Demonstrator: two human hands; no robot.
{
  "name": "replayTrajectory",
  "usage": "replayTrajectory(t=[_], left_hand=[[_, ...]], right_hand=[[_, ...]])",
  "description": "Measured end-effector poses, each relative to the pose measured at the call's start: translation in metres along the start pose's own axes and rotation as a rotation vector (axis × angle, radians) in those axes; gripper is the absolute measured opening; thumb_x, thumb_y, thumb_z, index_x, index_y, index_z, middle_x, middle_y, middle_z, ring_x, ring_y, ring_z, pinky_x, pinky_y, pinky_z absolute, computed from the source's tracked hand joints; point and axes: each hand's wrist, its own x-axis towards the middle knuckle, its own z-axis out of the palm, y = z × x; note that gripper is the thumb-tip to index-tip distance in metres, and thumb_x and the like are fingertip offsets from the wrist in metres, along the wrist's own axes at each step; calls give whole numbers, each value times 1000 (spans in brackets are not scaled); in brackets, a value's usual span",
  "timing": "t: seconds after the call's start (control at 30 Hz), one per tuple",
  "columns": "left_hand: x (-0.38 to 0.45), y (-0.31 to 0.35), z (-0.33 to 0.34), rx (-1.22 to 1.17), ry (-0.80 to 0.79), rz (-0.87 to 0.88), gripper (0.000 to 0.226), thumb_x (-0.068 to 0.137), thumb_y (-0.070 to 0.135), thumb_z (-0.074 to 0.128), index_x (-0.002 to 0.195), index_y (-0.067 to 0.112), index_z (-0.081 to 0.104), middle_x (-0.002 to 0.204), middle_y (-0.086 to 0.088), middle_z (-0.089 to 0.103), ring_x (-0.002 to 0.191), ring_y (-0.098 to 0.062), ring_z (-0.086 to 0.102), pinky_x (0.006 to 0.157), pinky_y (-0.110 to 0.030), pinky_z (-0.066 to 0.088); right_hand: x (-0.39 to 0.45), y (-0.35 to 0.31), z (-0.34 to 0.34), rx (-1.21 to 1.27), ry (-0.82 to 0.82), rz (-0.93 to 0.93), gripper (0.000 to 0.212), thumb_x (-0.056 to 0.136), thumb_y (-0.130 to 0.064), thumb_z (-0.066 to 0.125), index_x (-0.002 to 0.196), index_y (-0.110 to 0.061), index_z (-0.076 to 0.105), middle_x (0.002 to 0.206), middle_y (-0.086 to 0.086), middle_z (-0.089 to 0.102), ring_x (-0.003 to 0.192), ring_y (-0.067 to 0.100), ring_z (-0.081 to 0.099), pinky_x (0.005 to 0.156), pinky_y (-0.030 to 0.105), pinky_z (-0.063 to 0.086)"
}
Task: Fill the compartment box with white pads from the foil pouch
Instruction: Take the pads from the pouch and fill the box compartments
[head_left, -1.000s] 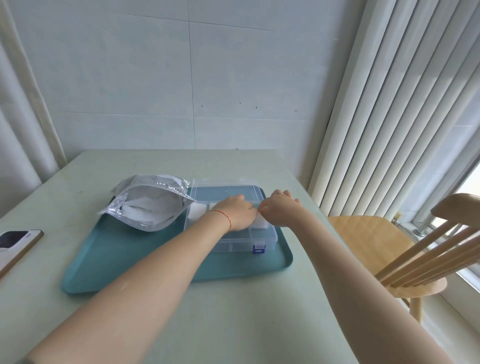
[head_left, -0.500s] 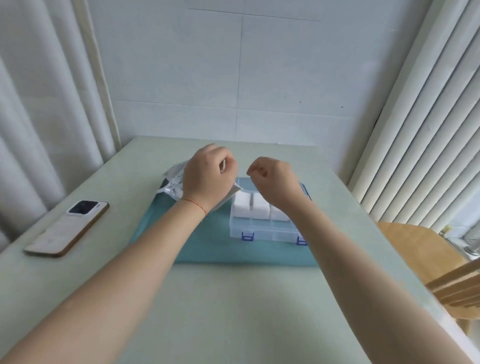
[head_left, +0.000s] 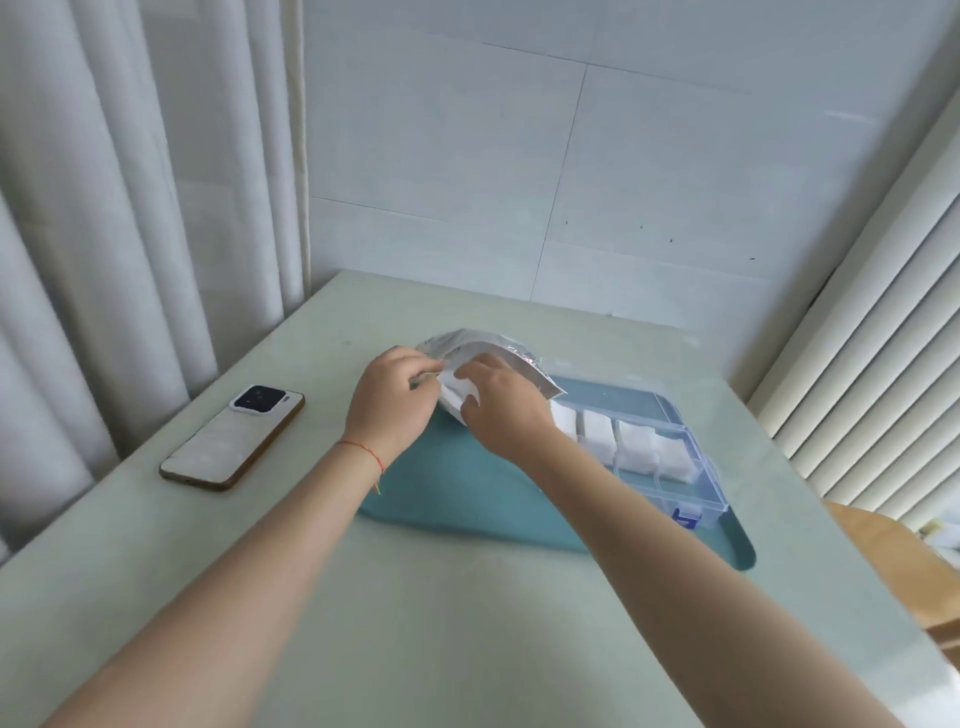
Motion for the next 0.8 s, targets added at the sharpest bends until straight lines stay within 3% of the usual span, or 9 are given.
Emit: replayTrajectory(t=[0.17,0.27,0.37,0.53,0.8], left_hand=[[1,6,1,-51,-21,6,32,87,4,53,112,11,72,107,6,58,99,-10,55,77,-4,34],[1,6,3,-87,-29,-8,35,86,1,52,112,11,72,103,9,56,97,-9,54,78,3,31],[2,5,5,-131,-45,-40,38,85,0,51,115,13,71,104,7,57,96,-8,53,79,3,32],[4,4,6,-232,-54,-90,40,86,-1,48,113,15,73,105,12,59,92,-6,55,77,-5,38],[6,-1,6,-217,-53,-113,41,87,-1,47,114,17,71,110,8,59,99,-9,55,80,-8,38]], right_hand=[[16,1,19,-81,-28,26,37,96,-26,55,132,-20,49,136,-3,43,95,27,62,62,30,38],[21,0,24,-125,-14,33,41,93,-31,57,130,-19,44,129,2,42,86,29,61,57,31,37],[20,-1,26,-203,-16,37,47,91,-32,59,131,-17,41,123,5,42,90,30,61,60,33,39],[25,0,26,-355,-8,53,37,96,-27,53,129,-12,49,122,10,46,89,33,62,61,33,37],[28,7,17,-181,89,159,22,98,-21,46,104,-10,64,115,8,54,94,32,60,65,31,37]])
